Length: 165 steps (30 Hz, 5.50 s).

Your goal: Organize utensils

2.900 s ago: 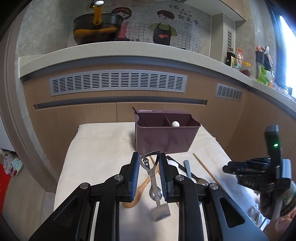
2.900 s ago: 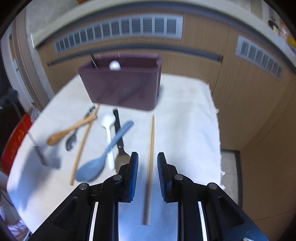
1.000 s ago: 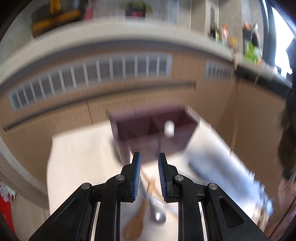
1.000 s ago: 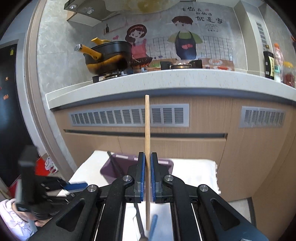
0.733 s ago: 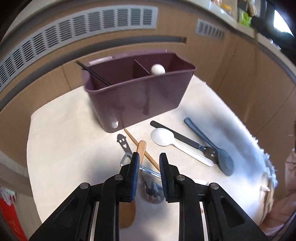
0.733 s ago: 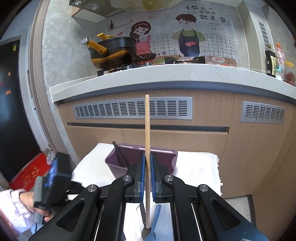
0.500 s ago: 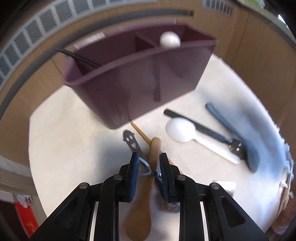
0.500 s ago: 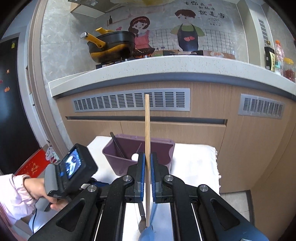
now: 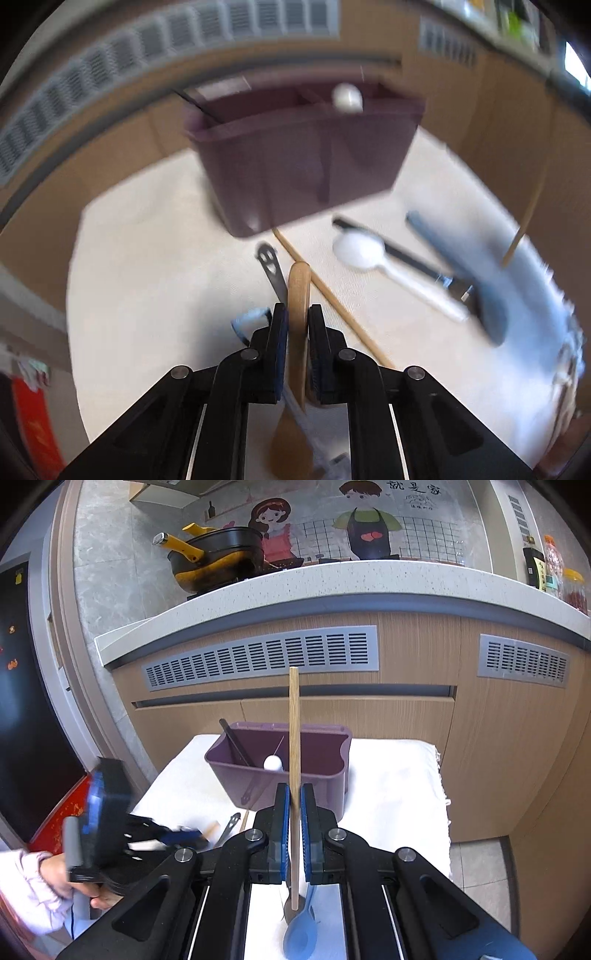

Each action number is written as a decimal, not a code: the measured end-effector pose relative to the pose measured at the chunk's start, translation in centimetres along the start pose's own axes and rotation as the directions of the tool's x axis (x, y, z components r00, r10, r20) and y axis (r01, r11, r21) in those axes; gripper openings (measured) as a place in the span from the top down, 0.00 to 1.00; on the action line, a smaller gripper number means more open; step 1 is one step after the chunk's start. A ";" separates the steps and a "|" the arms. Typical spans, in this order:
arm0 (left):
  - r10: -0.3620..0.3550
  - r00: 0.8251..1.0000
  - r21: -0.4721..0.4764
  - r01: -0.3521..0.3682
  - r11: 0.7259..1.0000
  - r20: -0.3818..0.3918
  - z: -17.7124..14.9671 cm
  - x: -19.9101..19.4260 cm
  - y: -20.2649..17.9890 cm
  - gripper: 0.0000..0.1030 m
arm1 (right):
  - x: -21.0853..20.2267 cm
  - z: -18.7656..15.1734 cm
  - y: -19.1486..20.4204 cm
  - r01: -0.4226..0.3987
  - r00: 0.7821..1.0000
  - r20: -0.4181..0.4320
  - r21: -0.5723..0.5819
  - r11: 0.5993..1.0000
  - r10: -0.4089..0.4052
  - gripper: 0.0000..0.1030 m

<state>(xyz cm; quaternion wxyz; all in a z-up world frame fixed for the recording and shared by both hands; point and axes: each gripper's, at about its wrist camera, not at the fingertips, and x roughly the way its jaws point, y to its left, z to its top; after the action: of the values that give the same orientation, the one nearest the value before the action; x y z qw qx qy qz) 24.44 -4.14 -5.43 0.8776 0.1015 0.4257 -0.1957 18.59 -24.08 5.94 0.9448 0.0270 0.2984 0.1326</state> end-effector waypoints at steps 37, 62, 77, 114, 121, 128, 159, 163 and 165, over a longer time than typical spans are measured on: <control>-0.131 0.979 -0.029 0.137 0.990 0.159 2.7 -9.0 -0.9 0.91 | -2.3 0.8 2.0 0.044 0.999 0.027 -0.059 0.997 -0.043 0.94; -0.005 0.986 -0.130 0.027 0.991 0.166 1.9 -4.0 -1.0 0.90 | -1.7 -1.0 -0.3 0.030 1.000 0.004 0.011 0.999 -0.030 0.94; 0.074 0.733 -0.124 0.015 0.992 0.676 14.2 -20.1 1.8 0.90 | -3.7 12.3 4.3 0.113 0.943 0.327 -0.148 0.983 -0.059 0.94; 0.081 0.940 -0.295 0.022 0.955 0.332 5.4 -6.8 5.6 0.47 | 6.7 0.9 0.1 0.168 0.984 -0.049 -0.084 0.982 -0.173 0.12; 0.137 0.964 -0.243 -0.079 0.967 0.230 -0.4 -7.5 3.8 0.38 | 6.5 -3.8 1.6 0.259 0.955 -0.091 -0.205 0.944 -0.282 0.04; 0.052 0.996 -0.281 -0.031 0.959 0.068 -5.5 -5.1 3.7 0.38 | 7.8 -7.1 4.1 0.255 0.943 -0.120 -0.336 0.907 -0.310 0.02; -0.018 0.997 -0.233 0.034 0.972 0.071 -6.8 -5.0 3.1 0.37 | 11.6 -6.5 2.9 0.096 0.944 -0.305 -0.115 0.989 -0.127 0.71; -0.065 0.997 -0.205 0.073 0.976 0.045 -6.2 -4.4 1.4 0.37 | 8.8 -6.5 1.8 0.113 0.954 -0.267 -0.091 0.989 -0.134 0.71; -0.142 0.990 -0.218 0.143 0.965 0.022 -5.8 -4.0 0.7 0.37 | 7.9 -6.6 1.1 0.123 0.955 -0.260 -0.081 0.989 -0.140 0.71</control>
<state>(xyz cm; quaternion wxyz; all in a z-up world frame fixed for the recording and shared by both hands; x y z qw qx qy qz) 18.45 -0.47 -5.84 0.8684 -0.0275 0.4480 -0.2105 20.77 -21.11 -3.69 0.9036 -0.0410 0.4186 0.0811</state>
